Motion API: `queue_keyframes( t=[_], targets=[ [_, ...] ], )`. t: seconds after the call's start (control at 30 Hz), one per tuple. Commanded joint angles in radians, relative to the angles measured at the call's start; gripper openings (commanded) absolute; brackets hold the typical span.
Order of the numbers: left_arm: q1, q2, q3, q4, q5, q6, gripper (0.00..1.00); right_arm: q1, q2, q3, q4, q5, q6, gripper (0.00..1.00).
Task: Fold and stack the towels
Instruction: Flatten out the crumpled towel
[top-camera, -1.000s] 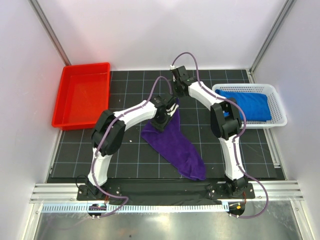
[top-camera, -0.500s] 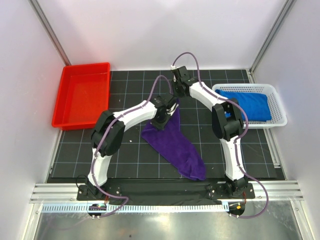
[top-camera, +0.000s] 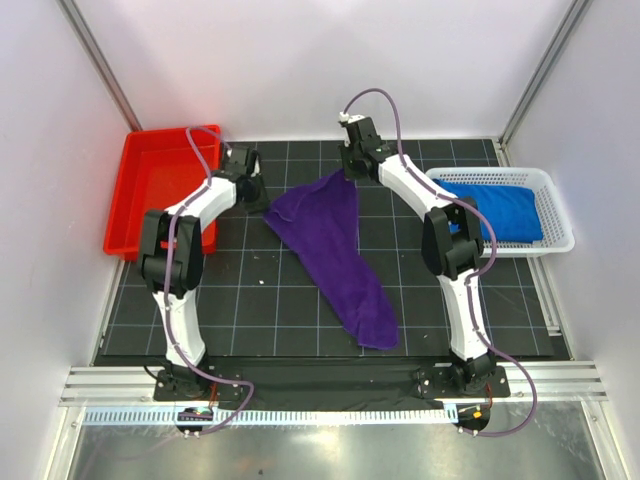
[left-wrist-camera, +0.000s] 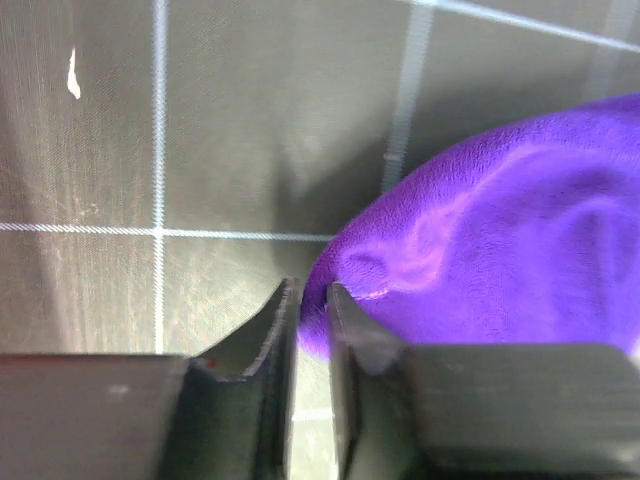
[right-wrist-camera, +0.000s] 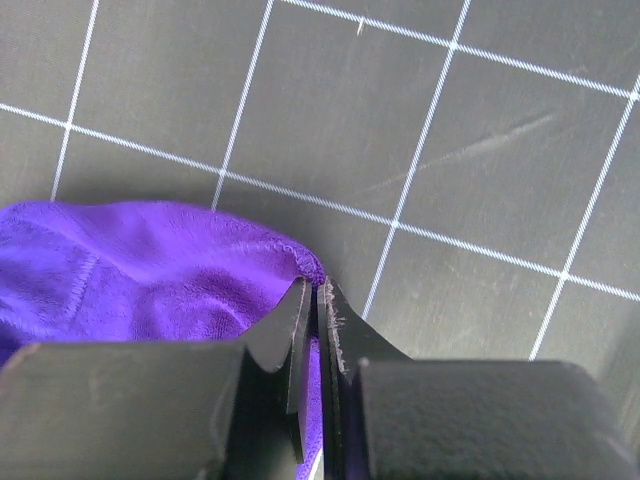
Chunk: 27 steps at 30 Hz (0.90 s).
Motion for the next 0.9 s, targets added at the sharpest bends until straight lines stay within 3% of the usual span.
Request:
queue_keyframes(
  t=[0.0, 0.2, 0.43, 0.6, 0.87],
  targets=[
    [-0.010, 0.022, -0.048, 0.108, 0.038, -0.102, 0.25, -0.004, 0.032, 0.044, 0.032, -0.009, -0.018, 0.05],
    [-0.013, -0.027, -0.072, 0.133, 0.019, -0.097, 0.40, -0.004, 0.061, 0.047, 0.083, -0.003, -0.023, 0.05],
    [-0.097, -0.091, -0.048, 0.105, -0.115, -0.017, 0.39, -0.004, 0.098, 0.079, 0.126, 0.040, -0.030, 0.05],
    [-0.188, 0.003, 0.101, -0.008, -0.178, 0.072, 0.37, -0.004, 0.106, 0.096, 0.135, 0.048, -0.033, 0.05],
    [-0.234, 0.124, 0.190, -0.071, -0.226, 0.119, 0.41, -0.006, 0.115, 0.105, 0.134, 0.045, -0.038, 0.05]
  ],
)
